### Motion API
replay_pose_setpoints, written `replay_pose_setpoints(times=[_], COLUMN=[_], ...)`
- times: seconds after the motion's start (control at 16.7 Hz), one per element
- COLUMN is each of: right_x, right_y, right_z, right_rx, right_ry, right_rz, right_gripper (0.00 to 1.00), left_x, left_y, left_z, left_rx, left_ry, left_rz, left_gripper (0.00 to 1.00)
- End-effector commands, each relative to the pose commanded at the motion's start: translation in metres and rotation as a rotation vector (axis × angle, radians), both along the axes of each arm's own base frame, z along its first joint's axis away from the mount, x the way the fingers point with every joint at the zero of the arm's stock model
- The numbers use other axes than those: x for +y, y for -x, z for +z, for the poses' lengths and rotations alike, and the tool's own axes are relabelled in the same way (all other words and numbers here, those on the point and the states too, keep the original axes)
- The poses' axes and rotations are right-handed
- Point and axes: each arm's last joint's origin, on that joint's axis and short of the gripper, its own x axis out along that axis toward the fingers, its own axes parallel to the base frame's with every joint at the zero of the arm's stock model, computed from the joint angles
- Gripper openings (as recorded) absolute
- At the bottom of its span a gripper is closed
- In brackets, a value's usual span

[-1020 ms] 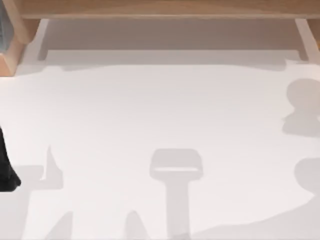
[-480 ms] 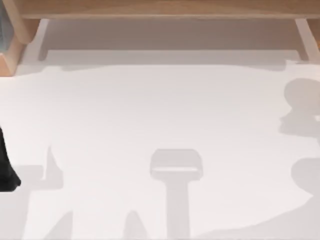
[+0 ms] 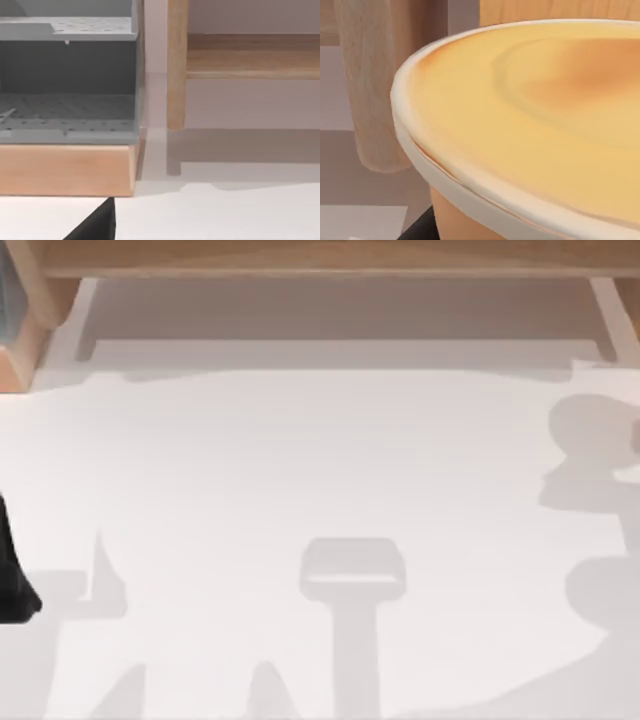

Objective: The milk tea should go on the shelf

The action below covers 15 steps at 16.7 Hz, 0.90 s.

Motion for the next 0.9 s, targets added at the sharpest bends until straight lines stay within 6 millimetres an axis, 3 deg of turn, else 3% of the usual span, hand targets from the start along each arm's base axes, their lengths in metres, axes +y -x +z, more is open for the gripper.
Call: replay_pose_setpoints(times=[0.3, 0.9], right_x=[0.056, 0.230], right_y=[-0.003, -0.036], right_z=[0.038, 0.126], right_rx=[-0.079, -0.096], right_ry=[0.022, -0.038], right_rz=[0.092, 0.222], right_gripper=[0.00, 0.00], left_x=[0.000, 0.000], left_y=[0.000, 0.000], left_z=[0.000, 0.000], left_rx=[0.000, 0.000], left_ry=[0.000, 0.000], left_rz=[0.000, 0.000], left_gripper=[1.00, 1.00])
